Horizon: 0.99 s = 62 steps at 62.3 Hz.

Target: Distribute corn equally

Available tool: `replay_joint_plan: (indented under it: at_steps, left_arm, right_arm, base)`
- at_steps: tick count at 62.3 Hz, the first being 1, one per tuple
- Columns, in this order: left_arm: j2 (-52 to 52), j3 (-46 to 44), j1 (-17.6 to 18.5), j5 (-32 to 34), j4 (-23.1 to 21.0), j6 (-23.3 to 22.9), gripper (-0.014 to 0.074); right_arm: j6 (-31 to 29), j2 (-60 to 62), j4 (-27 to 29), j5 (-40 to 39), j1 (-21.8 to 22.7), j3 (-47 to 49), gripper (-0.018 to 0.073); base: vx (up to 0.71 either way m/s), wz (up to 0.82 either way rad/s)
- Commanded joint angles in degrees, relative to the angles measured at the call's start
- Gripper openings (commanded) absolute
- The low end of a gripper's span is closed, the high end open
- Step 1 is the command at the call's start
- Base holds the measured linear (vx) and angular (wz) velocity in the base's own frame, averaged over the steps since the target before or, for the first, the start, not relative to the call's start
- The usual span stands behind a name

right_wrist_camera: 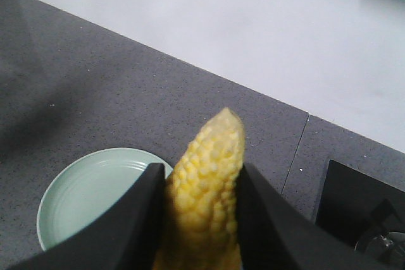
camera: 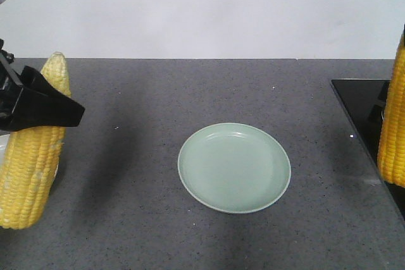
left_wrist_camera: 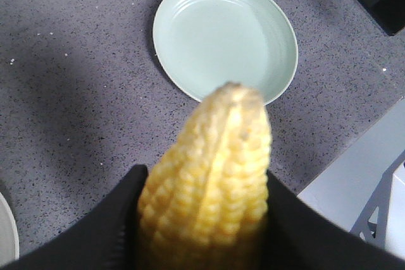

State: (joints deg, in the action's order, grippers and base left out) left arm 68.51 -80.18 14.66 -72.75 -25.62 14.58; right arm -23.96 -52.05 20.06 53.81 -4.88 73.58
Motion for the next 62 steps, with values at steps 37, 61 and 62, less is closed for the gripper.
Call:
replay_joint_plan:
  at_steps: [37, 61, 62]
  left_arm:
    - [-1.52, -1.30, 0.20, 2.64, -2.19, 0.02, -0.0006]
    - [-1.52, -1.30, 0.20, 2.64, -2.19, 0.02, -0.0006]
    - [-1.52, -1.30, 0.20, 2.64, -2.19, 0.02, -0.0006]
  right_arm:
    - [-0.41, 0.18, 1.12, -4.40, 0.34, 1.44, -0.0004]
    - [-2.73, -1.65, 7.45, -6.62, 0.34, 1.57, -0.0004]
    - [-3.53, -2.07, 9.26, -6.56, 0.34, 1.74, -0.0004]
  base:
    - [0.00, 0.00]
    - [0.00, 0.00]
    - [0.00, 0.00]
